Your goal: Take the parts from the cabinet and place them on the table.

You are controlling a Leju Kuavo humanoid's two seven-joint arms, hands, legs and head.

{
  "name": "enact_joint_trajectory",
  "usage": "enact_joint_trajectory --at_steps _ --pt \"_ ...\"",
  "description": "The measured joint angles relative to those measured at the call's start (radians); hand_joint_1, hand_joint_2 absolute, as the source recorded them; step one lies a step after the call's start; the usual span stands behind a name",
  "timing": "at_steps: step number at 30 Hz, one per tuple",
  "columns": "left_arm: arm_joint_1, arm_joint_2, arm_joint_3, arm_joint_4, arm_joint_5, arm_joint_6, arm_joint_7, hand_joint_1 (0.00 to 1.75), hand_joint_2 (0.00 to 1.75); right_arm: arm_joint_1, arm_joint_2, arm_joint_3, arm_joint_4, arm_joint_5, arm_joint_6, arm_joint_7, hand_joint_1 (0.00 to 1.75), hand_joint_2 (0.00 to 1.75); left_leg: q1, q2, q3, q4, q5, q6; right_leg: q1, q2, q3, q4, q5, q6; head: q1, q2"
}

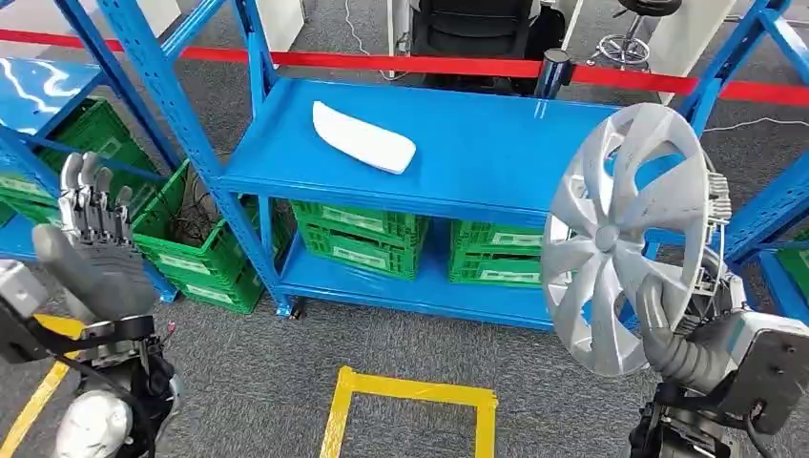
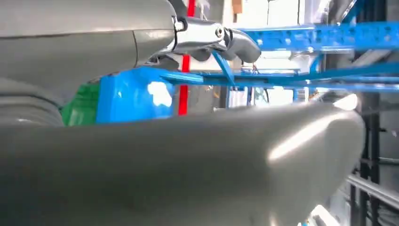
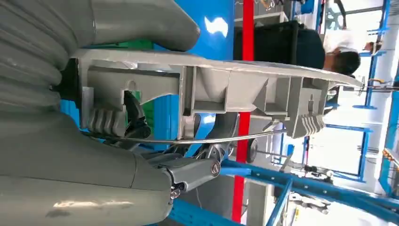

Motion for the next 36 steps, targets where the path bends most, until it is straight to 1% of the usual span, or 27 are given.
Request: enact_joint_trajectory --at_steps 3,4,5,6,8,9,10,11,12,13,14,15,18,19,20,21,23,24,25,26,27,29,30,31,34,35,36 --pt "-0.001 0.002 0.002 -0.001 -0.002 0.0 -0.002 0.0 0.0 0.0 -0.002 0.001 0.0 -0.002 0.0 -0.002 1.75 1.75 -0.004 -0.004 -0.008 0.003 0.011 0.013 -0.007 -0.002 -0.005 -0.004 0.013 0.019 -0.002 0.0" --pt "-0.001 0.001 0.002 -0.001 -0.003 0.0 -0.002 0.0 0.0 -0.001 -0.003 0.001 0.0 -0.003 0.0 -0.002 1.75 1.75 0.005 -0.002 -0.009 -0.01 0.021 0.019 -0.003 -0.001 -0.007 0.001 0.013 0.023 -0.002 0.0" --pt "-0.003 0.001 0.002 -0.001 -0.003 0.0 -0.001 0.0 0.0 0.001 -0.005 0.002 0.0 -0.003 0.0 -0.002 1.75 1.75 0.008 -0.001 -0.009 -0.013 0.028 0.022 -0.006 0.003 -0.03 0.015 -0.008 0.029 -0.002 0.0" --pt "-0.003 0.002 0.002 -0.002 -0.004 0.0 -0.001 0.0 0.0 -0.001 -0.007 0.002 0.0 -0.004 0.0 -0.002 1.75 1.75 0.01 -0.001 -0.014 -0.013 0.032 0.026 -0.007 0.003 -0.045 0.065 -0.052 0.036 0.008 0.0" --pt "-0.001 0.002 0.002 -0.001 -0.005 -0.001 0.0 0.0 0.0 -0.004 -0.01 0.003 0.0 -0.005 0.0 -0.002 1.75 1.75 0.009 -0.001 -0.03 -0.01 0.04 0.028 -0.016 0.003 -0.102 0.232 -0.14 0.046 0.025 0.0" --pt "-0.001 0.002 0.002 -0.001 -0.006 -0.001 -0.001 0.0 0.0 -0.004 -0.01 0.004 0.0 -0.006 0.0 -0.002 1.75 1.75 0.009 -0.001 -0.039 -0.007 0.044 0.028 -0.018 0.003 -0.122 0.292 -0.161 0.048 0.026 0.0" --pt "-0.001 0.002 0.002 -0.001 -0.006 -0.001 0.0 0.0 0.0 -0.003 -0.01 0.004 0.0 -0.007 0.0 -0.002 1.75 1.75 0.009 -0.002 -0.045 -0.004 0.046 0.027 -0.019 0.003 -0.121 0.306 -0.16 0.049 0.029 0.0" --pt "0.0 0.002 0.002 -0.001 -0.006 -0.001 0.0 0.0 0.0 -0.003 -0.01 0.004 0.0 -0.008 0.0 -0.002 1.75 1.75 0.009 -0.002 -0.053 0.001 0.048 0.026 -0.021 0.002 -0.095 0.27 -0.135 0.05 0.034 0.0" --pt "0.0 0.002 0.002 -0.001 -0.007 -0.001 0.0 0.0 0.0 -0.004 -0.01 0.005 0.0 -0.008 0.0 -0.002 1.75 1.75 0.01 -0.003 -0.057 0.006 0.05 0.024 -0.022 0.002 -0.052 0.198 -0.101 0.049 0.037 0.0" --pt "0.0 0.002 0.002 -0.001 -0.007 -0.002 0.0 0.0 0.0 -0.005 -0.011 0.005 0.0 -0.008 0.0 -0.002 1.75 1.75 0.01 -0.003 -0.059 0.01 0.05 0.023 -0.023 0.002 0.007 0.098 -0.061 0.046 0.04 0.0" --pt "0.0 0.002 0.002 -0.001 -0.007 -0.003 0.0 0.0 0.0 -0.007 -0.012 0.005 0.0 -0.01 0.0 -0.002 1.75 1.75 0.01 -0.003 -0.061 0.013 0.051 0.02 -0.022 0.003 0.043 0.018 -0.061 0.043 0.043 0.0" --pt "-0.001 0.002 0.003 -0.002 -0.007 -0.004 0.0 0.0 0.0 -0.008 -0.013 0.006 0.001 -0.011 0.0 -0.003 1.75 1.75 0.004 -0.004 -0.069 0.014 0.056 0.012 -0.017 0.004 0.065 0.004 -0.073 0.04 0.043 0.0" --pt "-0.001 0.003 0.005 -0.002 -0.006 -0.008 0.001 0.0 0.0 -0.01 -0.015 0.006 0.0 -0.013 0.0 -0.008 1.75 1.75 0.009 -0.003 -0.079 0.011 0.073 -0.009 -0.011 0.007 0.052 0.006 -0.059 0.022 0.039 0.0" --pt "-0.001 0.003 0.006 -0.003 -0.006 -0.008 0.0 0.0 0.0 -0.01 -0.015 0.007 0.0 -0.014 0.0 -0.008 1.75 1.75 0.008 -0.004 -0.079 0.011 0.078 -0.015 -0.014 0.006 0.051 -0.003 -0.05 0.01 0.039 0.0" --pt "0.0 0.005 0.008 -0.003 -0.006 -0.008 0.0 0.0 0.0 -0.01 -0.015 0.007 0.0 -0.014 0.0 -0.008 1.75 1.75 0.009 -0.003 -0.095 0.023 0.057 -0.017 -0.02 0.0 0.052 -0.009 -0.042 0.001 0.037 0.0" --pt "-0.001 0.007 0.008 -0.003 -0.005 -0.008 0.001 0.0 0.0 -0.011 -0.015 0.007 0.0 -0.014 0.0 -0.008 1.75 1.75 0.008 -0.002 -0.112 0.066 0.015 -0.02 -0.019 0.0 0.047 -0.011 -0.037 -0.005 0.03 0.0" --pt "0.0 0.008 0.01 -0.003 -0.005 -0.008 0.001 0.0 0.0 -0.011 -0.015 0.007 0.0 -0.014 0.0 -0.008 1.75 1.75 0.008 -0.002 -0.175 0.238 -0.075 -0.023 -0.016 0.0 0.03 -0.008 -0.026 -0.012 0.015 0.0" --pt "0.001 0.008 0.01 -0.003 -0.005 -0.008 0.001 0.0 0.0 -0.011 -0.015 0.007 0.0 -0.014 0.0 -0.008 1.75 1.75 0.008 -0.002 -0.204 0.314 -0.104 -0.025 -0.013 0.0 0.019 -0.006 -0.02 -0.013 0.011 0.0" --pt "0.001 0.008 0.01 -0.003 -0.005 -0.008 0.001 0.0 0.0 -0.01 -0.015 0.007 0.0 -0.015 0.0 -0.008 1.75 1.75 0.008 -0.002 -0.209 0.343 -0.109 -0.024 -0.011 0.0 0.011 -0.005 -0.016 -0.014 0.008 0.0" --pt "0.002 0.008 0.011 -0.003 -0.005 -0.008 0.001 0.0 0.0 -0.01 -0.015 0.007 0.0 -0.015 0.0 -0.008 1.75 1.75 0.008 -0.002 -0.191 0.327 -0.099 -0.02 -0.008 0.0 0.004 -0.004 -0.011 -0.014 0.005 0.0" --pt "0.002 0.008 0.012 -0.003 -0.005 -0.008 0.001 0.0 0.0 -0.01 -0.015 0.008 0.0 -0.015 0.0 -0.008 1.75 1.75 0.006 -0.002 -0.146 0.261 -0.07 -0.014 -0.005 0.0 -0.001 -0.004 -0.006 -0.014 0.0 0.0" --pt "0.0 0.008 0.015 -0.003 -0.005 -0.008 0.001 0.0 0.0 -0.01 -0.015 0.008 0.0 -0.015 0.0 -0.008 1.75 1.75 -0.003 -0.002 -0.015 0.06 -0.007 0.006 -0.001 0.002 -0.004 -0.003 0.001 -0.011 -0.008 0.0" --pt "-0.002 0.009 0.015 -0.003 -0.006 -0.008 0.001 0.0 0.0 -0.01 -0.015 0.008 0.0 -0.015 0.0 -0.008 1.75 1.75 -0.008 -0.001 0.013 0.007 -0.024 0.017 0.005 0.002 -0.008 -0.002 0.005 -0.006 -0.009 0.0" --pt "-0.003 0.009 0.015 -0.005 -0.009 -0.009 0.0 0.0 0.0 -0.012 -0.015 0.008 0.0 -0.015 0.0 -0.008 1.75 1.75 -0.008 -0.001 0.025 -0.006 -0.021 0.016 0.003 0.001 -0.014 0.002 0.009 -0.002 -0.007 0.0" --pt "-0.002 0.009 0.016 -0.006 -0.011 -0.008 0.002 0.0 0.0 -0.011 -0.015 0.01 0.0 -0.015 0.0 -0.007 1.75 1.75 -0.012 -0.003 0.012 -0.01 0.0 0.026 -0.001 0.0 -0.022 -0.001 0.028 0.017 -0.01 0.0" --pt "-0.003 0.009 0.016 -0.006 -0.011 -0.008 0.003 0.0 0.0 -0.01 -0.018 0.01 0.0 -0.015 0.0 -0.006 1.75 1.75 -0.002 -0.002 0.011 -0.017 0.01 0.03 -0.002 0.003 -0.03 0.003 0.02 0.021 -0.011 0.0" --pt "-0.003 0.009 0.016 -0.006 -0.011 -0.008 0.004 0.0 0.0 -0.011 -0.018 0.011 0.0 -0.015 0.0 -0.004 1.75 1.75 -0.002 0.0 0.003 -0.018 0.017 0.035 -0.003 0.004 -0.053 0.035 -0.022 0.029 -0.008 0.0"
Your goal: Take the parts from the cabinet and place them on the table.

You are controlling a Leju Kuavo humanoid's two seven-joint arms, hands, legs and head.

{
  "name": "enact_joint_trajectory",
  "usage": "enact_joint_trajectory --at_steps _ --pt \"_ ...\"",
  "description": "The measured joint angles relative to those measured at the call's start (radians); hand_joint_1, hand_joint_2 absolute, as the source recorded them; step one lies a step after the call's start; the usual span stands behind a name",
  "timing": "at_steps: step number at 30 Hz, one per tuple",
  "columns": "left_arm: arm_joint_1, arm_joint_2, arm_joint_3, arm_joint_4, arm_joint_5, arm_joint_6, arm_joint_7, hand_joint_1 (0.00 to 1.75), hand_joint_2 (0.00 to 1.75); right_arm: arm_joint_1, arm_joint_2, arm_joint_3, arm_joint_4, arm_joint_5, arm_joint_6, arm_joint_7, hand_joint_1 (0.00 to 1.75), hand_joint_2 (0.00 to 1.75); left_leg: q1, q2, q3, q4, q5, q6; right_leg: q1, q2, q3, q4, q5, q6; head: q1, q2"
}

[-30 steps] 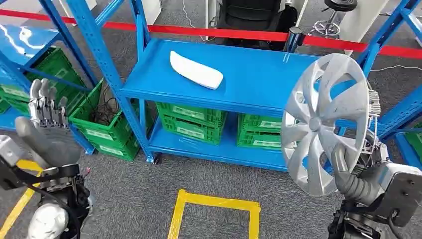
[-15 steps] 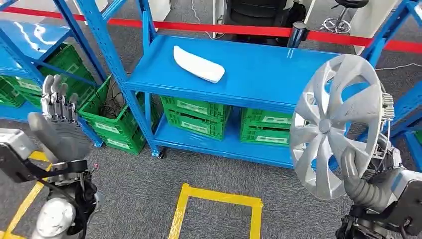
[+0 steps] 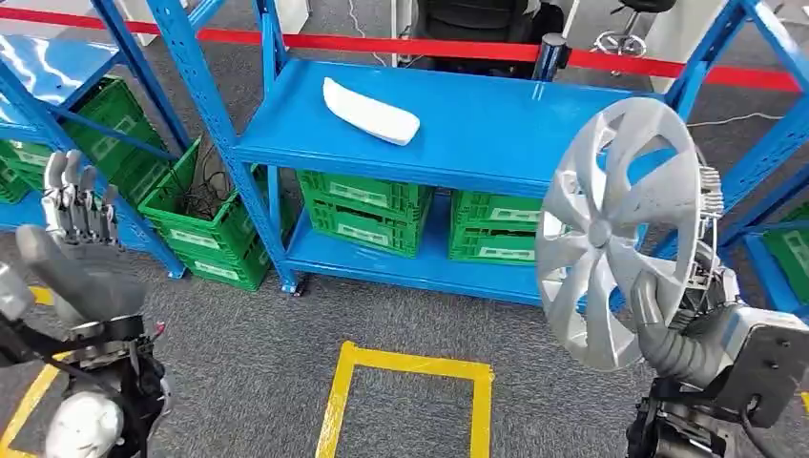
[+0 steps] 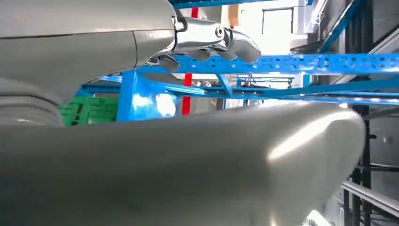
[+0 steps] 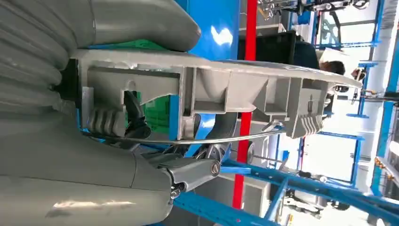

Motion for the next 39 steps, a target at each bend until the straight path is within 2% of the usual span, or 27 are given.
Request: enact_joint_trajectory --at_steps 2,3,4,5,6,8,9,13,14,16,18,19,20,21,23,24,25,26,28,29,31,32,34,35,36,38,39 --pt "0.002 0.0 0.0 0.0 0.0 0.0 0.002 0.0 0.0 -0.002 -0.005 0.0 0.0 0.002 0.0 0.004 1.75 1.75 0.0 0.001 -0.018 0.003 0.011 0.004 -0.008 0.0 -0.045 0.145 -0.095 0.011 0.017 0.0" --pt "0.002 -0.001 0.0 0.0 0.0 0.001 0.003 0.0 0.0 -0.001 -0.005 0.001 0.0 0.004 0.0 0.007 1.75 1.75 0.0 0.001 -0.029 0.005 0.016 0.004 -0.011 0.0 -0.067 0.222 -0.129 0.016 0.021 0.0" --pt "0.002 -0.001 0.0 0.0 0.001 0.002 0.003 0.0 0.0 0.0 -0.005 0.003 0.001 0.005 0.0 0.011 1.75 1.75 0.0 0.0 -0.041 0.01 0.022 0.004 -0.012 0.0 -0.073 0.266 -0.138 0.019 0.022 0.0" --pt "0.004 -0.001 0.0 0.0 0.002 0.002 0.002 0.0 0.0 0.001 -0.006 0.004 0.002 0.006 0.0 0.014 1.75 1.75 0.0 0.0 -0.05 0.014 0.026 0.003 -0.013 0.0 -0.057 0.256 -0.125 0.02 0.027 0.0" --pt "0.005 -0.001 0.0 0.0 0.002 0.002 0.002 0.0 0.0 0.0 -0.007 0.005 0.002 0.007 0.0 0.014 1.75 1.75 0.0 0.0 -0.06 0.018 0.03 0.002 -0.016 0.0 -0.018 0.202 -0.097 0.02 0.032 0.0" --pt "0.005 -0.001 0.0 0.0 0.002 0.003 0.001 0.0 0.0 0.0 -0.008 0.006 0.002 0.008 0.0 0.015 1.75 1.75 0.0 -0.001 -0.071 0.025 0.037 -0.004 -0.018 0.0 0.098 0.022 -0.044 0.017 0.035 0.0" --pt "0.005 -0.001 0.0 0.0 0.002 0.003 0.0 0.0 0.0 -0.003 -0.008 0.007 0.002 0.007 0.0 0.017 1.75 1.75 -0.002 -0.001 -0.078 0.026 0.041 -0.01 -0.016 0.001 0.13 -0.036 -0.07 0.012 0.038 0.0" --pt "0.008 -0.002 0.0 -0.002 0.003 0.007 -0.002 0.0 0.0 -0.004 -0.013 0.012 0.002 0.006 0.0 0.026 1.75 1.75 0.0 0.0 -0.084 0.025 0.062 -0.032 -0.006 0.002 0.129 -0.038 -0.051 -0.007 0.033 0.0" --pt "0.009 -0.002 0.0 -0.003 0.004 0.009 -0.004 0.0 0.0 -0.005 -0.016 0.014 0.002 0.007 0.0 0.033 1.75 1.75 -0.001 -0.002 -0.085 0.024 0.068 -0.039 -0.01 0.0 0.126 -0.05 -0.039 -0.02 0.032 0.0" --pt "0.016 -0.001 0.002 -0.002 0.009 0.012 -0.006 0.0 0.0 -0.011 -0.018 0.017 0.003 0.012 0.007 0.051 1.75 1.75 0.0 -0.002 -0.124 0.094 -0.009 -0.046 -0.015 -0.006 0.119 -0.057 -0.024 -0.034 0.024 0.0" --pt "0.022 0.0 0.002 -0.002 0.012 0.014 -0.008 0.0 0.0 -0.019 -0.023 0.025 0.003 0.02 0.028 0.077 1.75 1.75 0.001 -0.002 -0.181 0.255 -0.097 -0.05 -0.013 -0.006 0.1 -0.056 -0.01 -0.04 0.013 0.0" --pt "0.026 0.0 0.003 -0.002 0.012 0.015 -0.01 0.0 0.0 -0.021 -0.025 0.03 0.003 0.023 0.037 0.086 1.75 1.75 0.001 -0.002 -0.2 0.315 -0.116 -0.052 -0.011 -0.006 0.089 -0.055 -0.004 -0.041 0.009 0.0" --pt "0.03 0.0 0.004 -0.002 0.012 0.015 -0.01 0.0 0.0 -0.022 -0.027 0.036 0.003 0.023 0.043 0.094 1.75 1.75 0.001 -0.001 -0.199 0.334 -0.111 -0.051 -0.009 -0.006 0.078 -0.054 0.004 -0.041 0.005 0.0" --pt "0.033 0.0 0.005 -0.002 0.012 0.014 -0.01 0.0 0.0 -0.022 -0.028 0.04 0.003 0.023 0.047 0.1 1.75 1.75 0.001 -0.002 -0.172 0.305 -0.087 -0.048 -0.008 -0.004 0.07 -0.053 0.009 -0.04 0.001 0.0" --pt "0.034 0.0 0.008 -0.002 0.012 0.015 -0.01 0.0 0.0 -0.024 -0.031 0.045 0.003 0.021 0.047 0.105 1.75 1.75 -0.001 -0.002 -0.066 0.149 -0.022 -0.036 -0.004 -0.004 0.058 -0.05 0.017 -0.038 -0.007 0.0" --pt "0.033 0.0 0.009 -0.003 0.011 0.016 -0.011 0.0 0.0 -0.027 -0.031 0.048 0.003 0.016 0.047 0.107 1.75 1.75 -0.005 -0.002 -0.005 0.049 -0.016 -0.026 -0.003 -0.004 0.055 -0.048 0.02 -0.035 -0.014 0.0" --pt "0.032 0.0 0.009 -0.003 0.011 0.016 -0.011 0.0 0.0 -0.027 -0.031 0.049 0.003 0.015 0.047 0.107 1.75 1.75 -0.005 -0.001 0.017 0.017 -0.042 -0.02 -0.003 -0.005 0.052 -0.048 0.024 -0.032 -0.015 0.0" --pt "0.033 0.0 0.01 -0.003 0.009 0.016 -0.013 0.0 0.0 -0.034 -0.034 0.052 0.003 0.01 0.046 0.107 1.75 1.75 -0.01 -0.002 0.033 0.002 -0.034 -0.022 -0.002 -0.006 0.044 -0.044 0.031 -0.024 -0.012 0.0" --pt "0.033 0.0 0.011 -0.003 0.009 0.017 -0.013 0.0 0.0 -0.036 -0.037 0.057 0.003 0.008 0.045 0.107 1.75 1.75 -0.013 -0.003 0.024 0.001 -0.027 -0.016 -0.005 -0.006 0.04 -0.046 0.043 -0.012 -0.019 0.0" --pt "0.035 0.0 0.011 -0.003 0.009 0.017 -0.012 0.0 0.0 -0.037 -0.039 0.059 0.003 0.008 0.045 0.107 1.75 1.75 -0.005 -0.003 0.023 -0.01 -0.016 -0.011 -0.001 -0.006 0.038 -0.044 0.045 -0.007 -0.019 0.0" --pt "0.034 0.0 0.011 -0.003 0.009 0.017 -0.012 0.0 0.0 -0.036 -0.042 0.063 0.003 0.007 0.044 0.107 1.75 1.75 0.0 0.0 0.016 -0.016 -0.004 -0.004 -0.003 -0.002 0.01 -0.007 0.0 0.005 -0.016 0.0" --pt "0.035 0.0 0.011 -0.003 0.009 0.017 -0.012 0.0 0.0 -0.038 -0.046 0.066 0.003 0.007 0.044 0.107 1.75 1.75 0.0 0.0 0.007 -0.015 0.003 0.003 -0.007 -0.002 -0.015 0.076 -0.058 0.01 -0.006 0.0" --pt "0.035 0.0 0.011 -0.003 0.009 0.017 -0.012 0.0 0.0 -0.038 -0.047 0.071 0.003 0.007 0.044 0.107 1.75 1.75 -0.001 0.001 -0.013 -0.01 0.012 0.004 -0.012 -0.002 -0.062 0.229 -0.128 0.02 -0.001 0.0" --pt "0.035 0.0 0.011 -0.003 0.009 0.017 -0.011 0.0 0.0 -0.038 -0.047 0.074 0.003 0.007 0.044 0.107 1.75 1.75 -0.001 0.0 -0.023 -0.005 0.016 0.003 -0.013 -0.002 -0.065 0.257 -0.134 0.022 0.001 0.0" --pt "0.036 0.0 0.011 -0.003 0.009 0.017 -0.011 0.0 0.0 -0.038 -0.047 0.076 0.004 0.005 0.043 0.107 1.75 1.75 0.0 0.0 -0.031 0.0 0.018 0.002 -0.016 -0.002 -0.051 0.242 -0.121 0.024 0.003 0.0" --pt "0.036 0.0 0.012 -0.003 0.001 0.018 -0.009 0.0 0.0 -0.038 -0.05 0.076 0.005 -0.002 0.042 0.106 1.75 1.75 0.0 -0.001 -0.046 0.015 0.02 0.0 -0.02 -0.002 0.047 0.081 -0.047 0.022 0.008 0.0" --pt "0.036 0.0 0.013 -0.003 -0.011 0.018 -0.005 0.0 0.0 -0.039 -0.052 0.076 0.005 -0.008 0.042 0.105 1.75 1.75 0.0 -0.001 -0.049 0.022 0.02 -0.001 -0.02 -0.002 0.094 -0.012 -0.031 0.018 0.012 0.0"
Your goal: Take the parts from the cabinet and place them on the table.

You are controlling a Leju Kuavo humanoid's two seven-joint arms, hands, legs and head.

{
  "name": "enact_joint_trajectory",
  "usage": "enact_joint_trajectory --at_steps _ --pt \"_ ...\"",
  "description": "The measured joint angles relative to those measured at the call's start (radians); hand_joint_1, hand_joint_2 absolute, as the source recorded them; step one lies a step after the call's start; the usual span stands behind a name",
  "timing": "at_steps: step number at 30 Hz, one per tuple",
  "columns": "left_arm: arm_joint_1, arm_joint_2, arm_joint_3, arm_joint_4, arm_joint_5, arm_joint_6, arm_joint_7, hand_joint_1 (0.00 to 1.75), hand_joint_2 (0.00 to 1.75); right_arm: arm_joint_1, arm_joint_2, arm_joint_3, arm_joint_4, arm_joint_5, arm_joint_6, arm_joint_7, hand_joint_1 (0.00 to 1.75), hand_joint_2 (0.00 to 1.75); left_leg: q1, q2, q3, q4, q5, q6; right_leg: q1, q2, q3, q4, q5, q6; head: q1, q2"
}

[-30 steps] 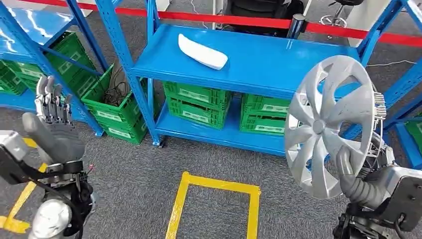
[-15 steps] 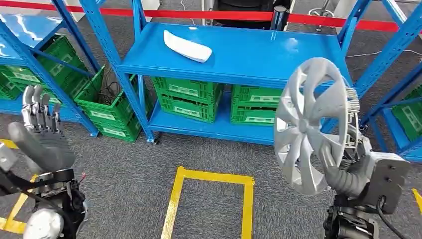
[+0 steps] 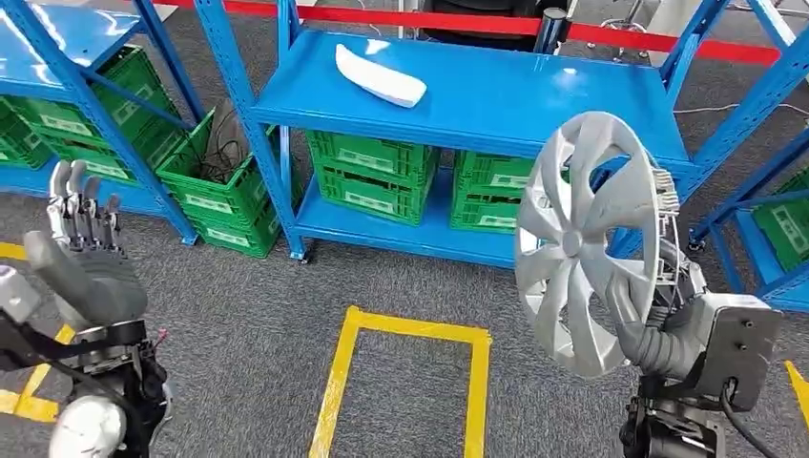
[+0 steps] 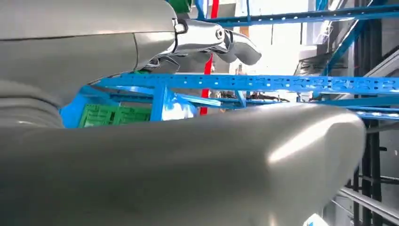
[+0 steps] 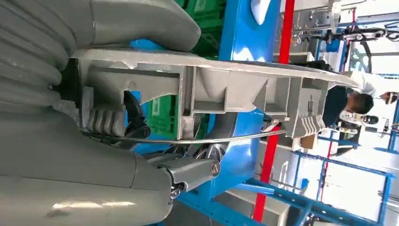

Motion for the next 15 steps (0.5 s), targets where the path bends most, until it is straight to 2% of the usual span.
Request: enact_joint_trajectory --at_steps 1,2,3,5,6,7,8,9,11,12,13,15 --pt "0.0 0.0 0.001 0.0 -0.009 0.003 0.002 0.0 0.0 -0.001 -0.001 0.0 0.0 -0.005 0.0 -0.001 1.75 1.75 0.0 0.0 -0.004 0.0 0.002 -0.004 0.0 0.0 0.012 -0.015 -0.02 -0.003 0.001 0.0" --pt "-0.003 0.0 0.003 -0.001 -0.031 0.008 0.008 0.0 0.0 -0.002 -0.002 0.003 0.0 -0.006 0.002 -0.004 1.75 1.75 -0.005 -0.001 -0.018 0.009 0.009 -0.014 0.007 0.002 0.019 -0.023 -0.01 -0.008 0.005 0.0" --pt "-0.002 0.0 0.003 0.0 -0.045 0.011 0.013 0.0 0.0 -0.004 -0.003 0.003 0.0 -0.008 0.005 -0.004 1.75 1.75 -0.005 0.0 -0.024 0.009 0.014 -0.021 0.007 0.003 0.01 -0.017 -0.008 -0.014 0.005 0.0" --pt "-0.002 0.0 0.004 0.0 -0.058 0.013 0.023 0.0 0.0 -0.003 -0.005 0.006 0.002 -0.013 0.016 0.005 1.75 1.75 -0.001 0.0 -0.025 0.006 0.024 -0.033 0.011 0.003 0.004 -0.015 -0.001 -0.026 0.003 0.0" --pt "-0.002 0.002 0.005 -0.001 -0.059 0.01 0.027 0.0 0.0 -0.006 -0.005 0.008 0.003 -0.017 0.024 0.008 1.75 1.75 -0.003 -0.001 -0.028 0.009 0.02 -0.036 0.004 0.0 0.005 -0.028 0.009 -0.038 0.006 0.0" --pt "-0.002 0.003 0.008 0.0 -0.058 0.007 0.029 0.0 0.0 -0.011 -0.006 0.01 0.006 -0.022 0.029 0.011 1.75 1.75 -0.001 0.0 -0.048 0.026 -0.005 -0.041 0.003 -0.002 0.004 -0.03 0.016 -0.047 0.006 0.0" --pt "-0.004 0.007 0.011 0.0 -0.058 0.004 0.033 0.0 0.0 -0.014 -0.006 0.013 0.007 -0.031 0.035 0.012 1.75 1.75 0.0 0.0 -0.063 0.075 -0.044 -0.044 0.003 -0.003 -0.002 -0.03 0.02 -0.053 -0.005 0.0" --pt "-0.004 0.008 0.012 0.0 -0.057 0.001 0.036 0.0 0.0 -0.015 -0.006 0.014 0.007 -0.04 0.039 0.012 1.75 1.75 0.001 0.0 -0.092 0.149 -0.086 -0.046 0.004 -0.003 -0.009 -0.03 0.024 -0.058 -0.012 0.0" --pt "-0.002 0.008 0.012 0.0 -0.052 -0.004 0.037 0.0 0.0 -0.015 -0.006 0.016 0.012 -0.057 0.041 0.008 1.75 1.75 0.002 0.0 -0.149 0.302 -0.146 -0.052 0.006 -0.003 -0.027 -0.027 0.036 -0.059 -0.023 0.0" --pt "-0.001 0.008 0.012 0.0 -0.051 -0.005 0.037 0.0 0.0 -0.015 -0.007 0.017 0.015 -0.063 0.041 0.006 1.75 1.75 0.002 0.0 -0.149 0.318 -0.145 -0.052 0.007 -0.003 -0.034 -0.027 0.041 -0.059 -0.026 0.0" --pt "-0.001 0.008 0.012 0.0 -0.05 -0.006 0.037 0.0 0.0 -0.014 -0.008 0.017 0.016 -0.068 0.04 0.005 1.75 1.75 0.002 0.0 -0.122 0.284 -0.126 -0.049 0.007 -0.002 -0.042 -0.026 0.047 -0.058 -0.029 0.0" --pt "-0.002 0.008 0.013 0.0 -0.05 -0.006 0.037 0.0 0.0 -0.014 -0.009 0.018 0.017 -0.078 0.039 -0.003 1.75 1.75 0.002 0.0 -0.017 0.122 -0.061 -0.042 0.008 0.0 -0.051 -0.024 0.055 -0.053 -0.039 0.0"
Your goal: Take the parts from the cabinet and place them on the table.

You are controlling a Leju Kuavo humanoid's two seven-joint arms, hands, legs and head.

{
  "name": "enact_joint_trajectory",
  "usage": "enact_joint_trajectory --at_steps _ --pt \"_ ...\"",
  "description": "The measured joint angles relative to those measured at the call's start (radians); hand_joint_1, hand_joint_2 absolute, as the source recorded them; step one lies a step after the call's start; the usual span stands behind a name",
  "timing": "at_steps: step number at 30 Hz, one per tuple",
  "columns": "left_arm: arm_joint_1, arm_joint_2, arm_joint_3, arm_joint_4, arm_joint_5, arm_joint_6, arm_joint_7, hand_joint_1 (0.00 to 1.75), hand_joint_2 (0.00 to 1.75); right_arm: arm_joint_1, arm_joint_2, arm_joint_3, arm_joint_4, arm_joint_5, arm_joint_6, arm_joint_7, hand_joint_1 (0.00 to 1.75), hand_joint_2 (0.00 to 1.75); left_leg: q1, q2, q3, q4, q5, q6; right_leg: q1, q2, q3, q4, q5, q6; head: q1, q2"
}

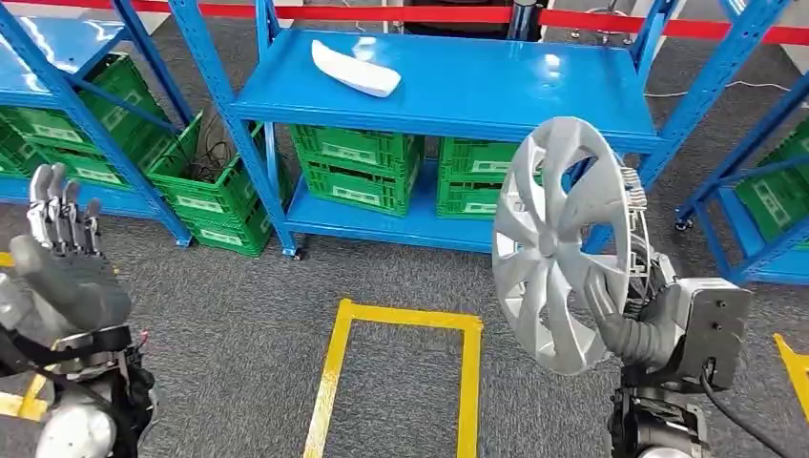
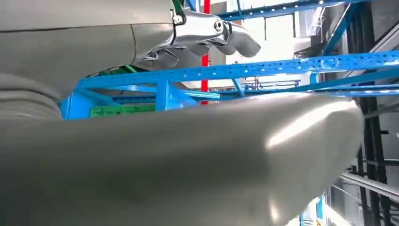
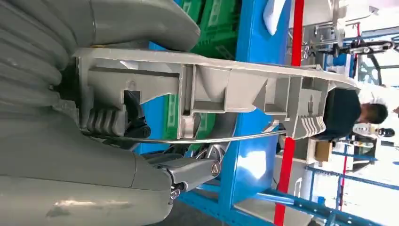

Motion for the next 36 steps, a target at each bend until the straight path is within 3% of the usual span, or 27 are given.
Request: enact_joint_trajectory --at_steps 1,2,6,7,8,10,11,12,13,14,16,17,20,21,22,23,25,27,28,29,31,32,33,36 --pt "-0.001 0.0 0.0 0.0 0.0 0.0 0.0 0.0 0.0 0.0 0.0 0.0 0.0 0.0 0.0 -0.004 1.75 1.75 -0.001 -0.001 0.057 -0.091 0.018 0.006 0.0 0.001 -0.002 0.002 0.003 0.004 -0.006 0.0" --pt "-0.003 0.0 0.001 0.0 0.0 0.0 0.001 0.0 0.0 0.0 0.0 0.0 0.0 -0.001 -0.001 -0.006 1.75 1.75 -0.005 -0.001 0.076 -0.128 0.001 0.009 0.005 0.001 -0.009 0.004 0.008 0.011 -0.01 0.0" --pt "-0.003 0.003 0.002 0.0 0.0 -0.001 0.004 0.0 0.0 -0.002 -0.003 0.001 0.0 -0.006 -0.005 -0.017 1.75 1.75 -0.006 -0.002 0.067 -0.134 0.026 0.028 0.003 0.0 -0.023 0.003 0.031 0.034 -0.007 0.0" --pt "-0.004 0.003 0.002 0.0 0.0 -0.001 0.006 0.0 0.0 -0.001 -0.005 0.002 0.0 -0.008 -0.006 -0.017 1.75 1.75 0.002 0.0 0.065 -0.14 0.036 0.034 0.0 0.002 -0.036 0.013 0.016 0.038 -0.008 0.0" --pt "-0.004 0.003 0.002 0.0 0.0 -0.001 0.009 0.0 0.0 -0.002 -0.005 0.003 0.001 -0.01 -0.006 -0.018 1.75 1.75 0.001 0.0 0.058 -0.141 0.043 0.037 0.001 0.002 -0.054 0.049 -0.024 0.045 0.001 0.0" --pt "-0.003 0.003 0.002 0.0 0.001 -0.001 0.014 0.0 0.0 -0.002 -0.007 0.003 0.001 -0.012 -0.007 -0.018 1.75 1.75 0.0 0.001 0.04 -0.138 0.053 0.043 -0.004 0.002 -0.104 0.202 -0.114 0.052 0.016 0.0" --pt "-0.003 0.003 0.002 0.0 0.001 -0.001 0.015 0.0 0.0 -0.002 -0.007 0.006 0.002 -0.013 -0.008 -0.017 1.75 1.75 0.0 0.001 0.029 -0.134 0.058 0.044 -0.005 0.003 -0.128 0.279 -0.147 0.054 0.019 0.0" --pt "-0.003 0.004 0.002 0.0 0.001 -0.001 0.015 0.0 0.0 0.0 -0.007 0.006 0.003 -0.013 -0.01 -0.014 1.75 1.75 -0.001 0.001 0.018 -0.13 0.062 0.044 -0.004 0.003 -0.135 0.319 -0.16 0.056 0.021 0.0" --pt "-0.001 0.004 0.002 0.0 0.002 -0.001 0.016 0.0 0.0 0.003 -0.008 0.006 0.003 -0.013 -0.011 -0.013 1.75 1.75 -0.001 0.001 0.009 -0.126 0.066 0.043 -0.005 0.003 -0.118 0.306 -0.151 0.055 0.024 0.0" --pt "0.0 0.004 0.002 0.0 0.002 -0.001 0.016 0.0 0.0 0.004 -0.008 0.007 0.003 -0.012 -0.013 -0.011 1.75 1.75 -0.001 0.0 0.001 -0.122 0.069 0.042 -0.005 0.003 -0.079 0.253 -0.127 0.053 0.029 0.0" --pt "0.0 0.004 0.002 0.0 0.002 -0.002 0.016 0.0 0.0 0.003 -0.008 0.007 0.003 -0.012 -0.015 -0.008 1.75 1.75 -0.001 -0.001 -0.009 -0.112 0.074 0.038 -0.004 0.002 0.041 0.06 -0.059 0.046 0.036 0.0" --pt "0.0 0.004 0.002 0.0 0.002 -0.002 0.016 0.0 0.0 0.002 -0.008 0.007 0.003 -0.013 -0.015 -0.007 1.75 1.75 -0.003 0.0 -0.014 -0.111 0.077 0.033 -0.002 0.003 0.068 0.01 -0.085 0.039 0.039 0.0" --pt "0.0 0.005 0.002 0.0 0.003 -0.001 0.018 0.0 0.0 0.002 -0.01 0.009 0.002 -0.013 -0.015 -0.005 1.75 1.75 -0.001 0.001 -0.026 -0.108 0.093 0.014 0.008 0.006 0.065 0.011 -0.068 0.024 0.041 0.0" --pt "0.0 0.005 0.003 0.0 0.003 -0.001 0.018 0.0 0.0 0.002 -0.01 0.01 0.002 -0.013 -0.015 -0.003 1.75 1.75 -0.002 0.0 -0.025 -0.11 0.098 0.008 0.007 0.005 0.064 0.006 -0.062 0.016 0.042 0.0" --pt "0.0 0.006 0.003 0.0 0.003 -0.001 0.018 0.0 0.0 0.001 -0.01 0.011 0.002 -0.013 -0.015 -0.003 1.75 1.75 -0.001 0.0 -0.032 -0.107 0.087 0.003 -0.004 0.0 0.064 -0.006 -0.049 0.007 0.044 0.0" --pt "0.0 0.006 0.005 0.0 0.003 -0.001 0.018 0.0 0.0 0.0 -0.01 0.011 0.002 -0.013 -0.015 -0.003 1.75 1.75 -0.002 0.0 -0.052 -0.079 0.054 0.0 -0.002 -0.001 0.06 -0.006 -0.044 0.001 0.04 0.0" --pt "0.001 0.007 0.006 0.0 0.003 -0.001 0.018 0.0 0.0 0.0 -0.01 0.011 0.003 -0.014 -0.016 -0.003 1.75 1.75 0.001 0.0 -0.109 0.071 -0.033 -0.005 -0.002 -0.002 0.044 -0.004 -0.033 -0.005 0.025 0.0" --pt "0.002 0.008 0.006 0.0 0.004 -0.001 0.018 0.0 0.0 0.001 -0.01 0.012 0.003 -0.014 -0.016 -0.003 1.75 1.75 0.002 0.0 -0.154 0.203 -0.082 -0.01 -0.001 -0.002 0.025 -0.002 -0.021 -0.005 0.017 0.0" --pt "0.002 0.008 0.006 0.0 0.004 -0.001 0.018 0.0 0.0 0.002 -0.01 0.013 0.003 -0.014 -0.016 -0.002 1.75 1.75 0.002 0.0 -0.141 0.198 -0.074 -0.009 -0.001 -0.001 0.017 -0.001 -0.015 -0.004 0.013 0.0" --pt "0.002 0.008 0.006 0.0 0.004 -0.001 0.018 0.0 0.0 0.002 -0.01 0.013 0.003 -0.014 -0.016 -0.002 1.75 1.75 0.002 0.0 -0.104 0.149 -0.05 -0.007 -0.001 -0.001 0.012 -0.001 -0.011 -0.003 0.008 0.0" --pt "0.002 0.008 0.006 0.0 0.004 -0.001 0.018 0.0 0.0 0.002 -0.01 0.015 0.003 -0.014 -0.016 -0.002 1.75 1.75 0.002 0.0 0.02 -0.042 0.016 0.0 -0.001 0.002 0.006 0.001 -0.004 0.003 -0.002 0.0" --pt "0.0 0.008 0.006 0.0 0.004 -0.001 0.018 0.0 0.0 0.002 -0.01 0.015 0.002 -0.014 -0.016 -0.002 1.75 1.75 0.001 -0.001 0.06 -0.118 0.006 0.004 -0.001 0.002 0.004 0.003 -0.001 0.007 -0.006 0.0" --pt "0.0 0.008 0.006 0.0 0.003 -0.001 0.018 0.0 0.0 0.001 -0.01 0.015 0.003 -0.014 -0.016 -0.002 1.75 1.75 -0.002 -0.001 0.077 -0.131 0.011 0.007 0.005 0.003 -0.005 0.009 0.004 0.014 -0.007 0.0" --pt "0.002 0.009 0.006 0.0 0.003 0.0 0.018 0.0 0.0 0.001 -0.01 0.016 0.003 -0.014 -0.016 -0.002 1.75 1.75 -0.008 -0.002 0.063 -0.125 0.026 0.02 0.0 0.003 -0.011 0.001 0.023 0.032 -0.004 0.0"
